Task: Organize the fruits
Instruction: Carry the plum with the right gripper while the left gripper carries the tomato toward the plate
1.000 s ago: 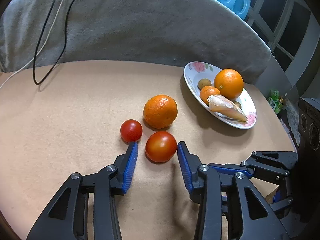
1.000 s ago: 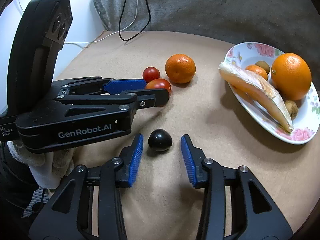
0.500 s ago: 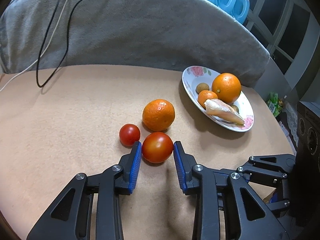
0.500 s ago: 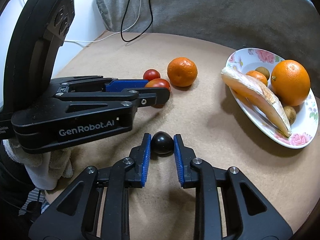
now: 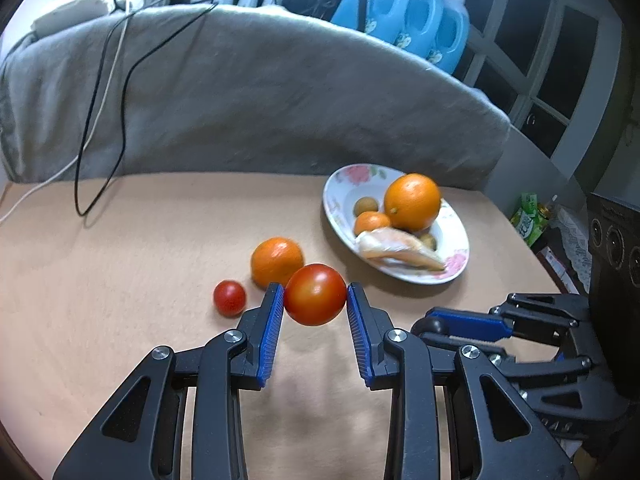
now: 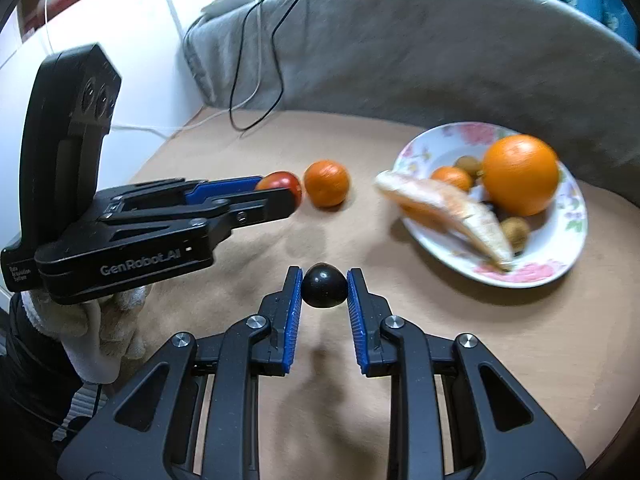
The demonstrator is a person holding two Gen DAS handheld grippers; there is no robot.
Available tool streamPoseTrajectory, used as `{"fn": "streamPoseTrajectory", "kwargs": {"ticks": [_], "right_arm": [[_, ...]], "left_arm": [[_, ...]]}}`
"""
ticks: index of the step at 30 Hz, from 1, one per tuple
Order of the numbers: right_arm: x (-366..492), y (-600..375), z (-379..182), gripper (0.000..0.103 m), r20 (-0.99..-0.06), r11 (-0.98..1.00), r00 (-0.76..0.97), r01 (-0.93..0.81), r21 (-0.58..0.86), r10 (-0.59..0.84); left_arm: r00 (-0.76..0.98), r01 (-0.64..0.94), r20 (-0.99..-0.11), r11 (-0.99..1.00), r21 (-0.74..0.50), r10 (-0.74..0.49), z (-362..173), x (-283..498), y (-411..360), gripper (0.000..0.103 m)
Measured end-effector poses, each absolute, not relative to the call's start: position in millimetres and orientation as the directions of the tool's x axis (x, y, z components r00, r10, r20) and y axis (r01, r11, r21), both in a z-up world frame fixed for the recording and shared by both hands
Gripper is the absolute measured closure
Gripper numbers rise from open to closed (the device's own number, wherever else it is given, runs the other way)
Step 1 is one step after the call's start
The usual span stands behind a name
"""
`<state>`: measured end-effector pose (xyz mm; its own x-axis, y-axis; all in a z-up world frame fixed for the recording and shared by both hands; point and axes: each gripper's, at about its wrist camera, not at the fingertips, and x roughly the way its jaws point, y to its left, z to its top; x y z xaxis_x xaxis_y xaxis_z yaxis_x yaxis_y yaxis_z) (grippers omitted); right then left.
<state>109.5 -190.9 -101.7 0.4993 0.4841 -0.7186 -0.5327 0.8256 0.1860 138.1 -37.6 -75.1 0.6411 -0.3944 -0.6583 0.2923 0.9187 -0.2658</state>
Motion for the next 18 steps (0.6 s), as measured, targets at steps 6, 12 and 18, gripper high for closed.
{"fn": "streamPoseTrajectory", "kwargs": {"ticks": [6,12,18], "right_arm": [[107,-212,-88,0.079,-0.692,0.847,0.549,-0.503,0.175,0.469],[103,-230,-78,0.079,-0.67,0.861,0.584,-0.479,0.172,0.458],[108,-245,-72,0.079,-0.655,0.876,0.61,-0.448,0.179,0.446]], "left_arm": [[0.658,0.314,-0.635,0.914,-0.255,-0.404,-64,136,-47,0.072],[0.669,0.332,-0.618,0.91,-0.248,-0.413,-54,136,-55,0.072],[0.668,0.347,-0.61,0.904,-0.251,-0.425,-51,144,-63,0.072]]}}
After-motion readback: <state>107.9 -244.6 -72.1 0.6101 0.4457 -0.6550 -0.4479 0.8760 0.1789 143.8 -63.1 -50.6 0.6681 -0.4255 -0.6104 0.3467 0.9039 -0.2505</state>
